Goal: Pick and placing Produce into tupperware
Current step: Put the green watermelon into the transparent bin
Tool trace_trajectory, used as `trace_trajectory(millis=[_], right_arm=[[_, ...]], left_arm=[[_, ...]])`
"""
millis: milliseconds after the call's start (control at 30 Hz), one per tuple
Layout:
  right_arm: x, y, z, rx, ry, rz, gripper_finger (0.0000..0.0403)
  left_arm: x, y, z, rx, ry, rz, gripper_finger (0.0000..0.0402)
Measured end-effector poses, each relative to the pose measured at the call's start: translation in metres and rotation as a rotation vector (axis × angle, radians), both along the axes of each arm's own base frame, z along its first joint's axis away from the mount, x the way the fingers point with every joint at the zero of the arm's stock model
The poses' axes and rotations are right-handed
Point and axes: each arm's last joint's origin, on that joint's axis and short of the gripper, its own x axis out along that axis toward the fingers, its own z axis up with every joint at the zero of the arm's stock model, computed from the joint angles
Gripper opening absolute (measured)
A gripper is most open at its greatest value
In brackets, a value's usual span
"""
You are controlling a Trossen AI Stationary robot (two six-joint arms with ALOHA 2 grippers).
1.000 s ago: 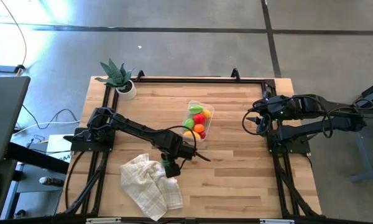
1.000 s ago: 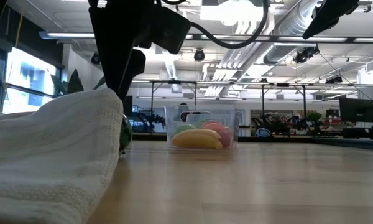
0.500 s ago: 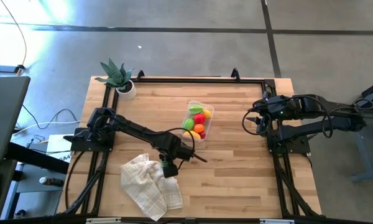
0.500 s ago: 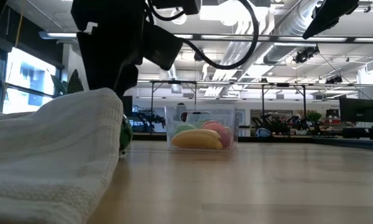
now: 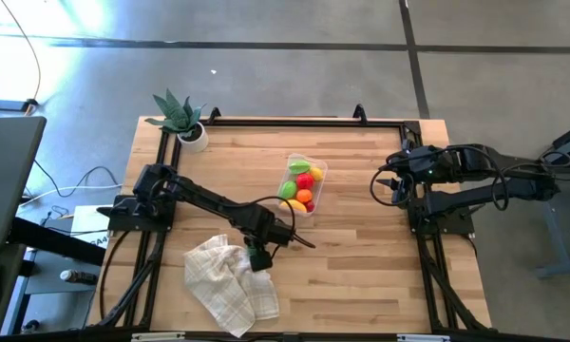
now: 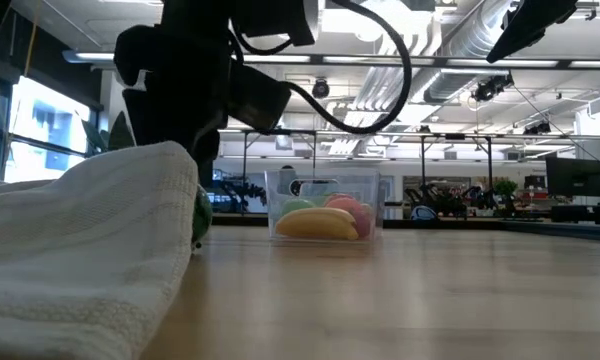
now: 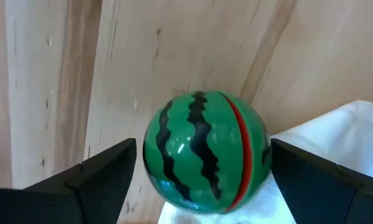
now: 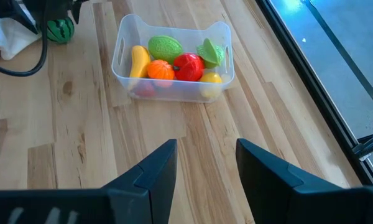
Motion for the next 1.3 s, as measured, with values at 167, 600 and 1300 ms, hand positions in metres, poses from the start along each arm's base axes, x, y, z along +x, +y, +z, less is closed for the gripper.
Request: trace_trajectory(millis=[167,600,1300], right_arm=[[0.0,0.0,0.0,0.0,0.0,0.0,0.0156],[0.0,0.0,0.0,0.0,0.0,0.0,0.0156],[0.0,0.0,0.0,0.0,0.0,0.0,0.0156]], left_arm=[[-0.0005,0.0001,-0.0066,-0.003,-0.019,0.011,0.0347],[-0.0007,0.0002,-0.011,-0.003,-0.034,0.028,0.0347],[-0.0007,0.0002,-0.0107,-0.003,-0.03,0.056,0.0298]])
